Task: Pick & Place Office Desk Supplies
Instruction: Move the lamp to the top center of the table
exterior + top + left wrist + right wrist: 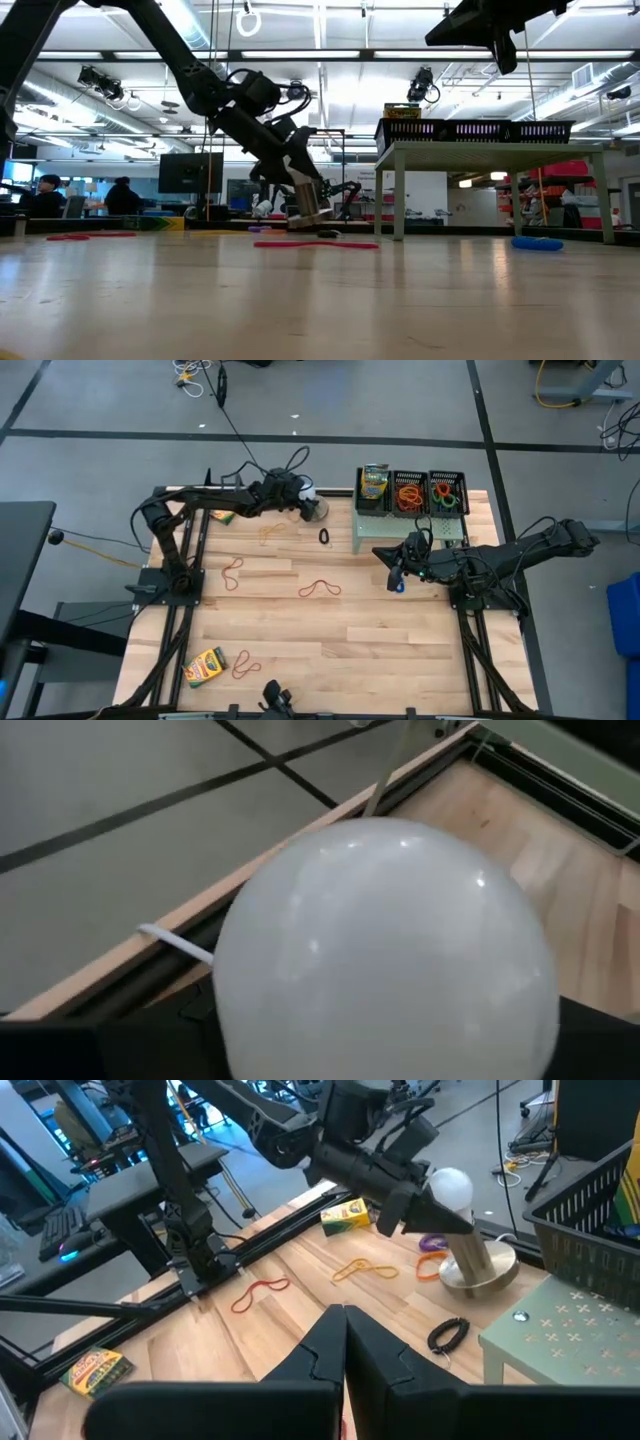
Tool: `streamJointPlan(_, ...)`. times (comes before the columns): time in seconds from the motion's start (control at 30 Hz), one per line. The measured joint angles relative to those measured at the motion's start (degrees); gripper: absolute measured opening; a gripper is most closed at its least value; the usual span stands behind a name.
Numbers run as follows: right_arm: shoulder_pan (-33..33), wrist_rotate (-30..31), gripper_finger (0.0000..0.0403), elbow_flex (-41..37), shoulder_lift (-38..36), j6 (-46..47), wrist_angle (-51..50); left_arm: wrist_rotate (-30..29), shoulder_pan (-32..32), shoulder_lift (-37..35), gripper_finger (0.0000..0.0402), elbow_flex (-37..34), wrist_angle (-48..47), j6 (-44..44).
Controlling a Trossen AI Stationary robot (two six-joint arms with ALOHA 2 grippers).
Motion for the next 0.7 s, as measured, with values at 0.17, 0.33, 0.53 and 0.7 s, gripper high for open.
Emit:
streamJointPlan(0.17,0.0,-0.5,0.0007,0.0,0.0,-0.1,0.0,0.5,0.0,1.6,0.0268,0.1,0.9,-0.7)
streamJointPlan(0.33,0.0,-0.9,0.0007,0.0,0.0,-0.2,0.0,1.4,0.0,1.9,0.0276,0.1,1.2,-0.5)
streamJointPlan(0.53,0.0,-0.9,0.0007,0.0,0.0,-0.4,0.0,4.4,0.0,1.9,0.0333,1.3,-0.4,-1.0)
streamJointPlan(0.7,0.0,-0.9,0.0007,0.0,0.0,-0.5,0.0,5.2,0.0,1.3,0.0361,4.9,-4.4,-0.6)
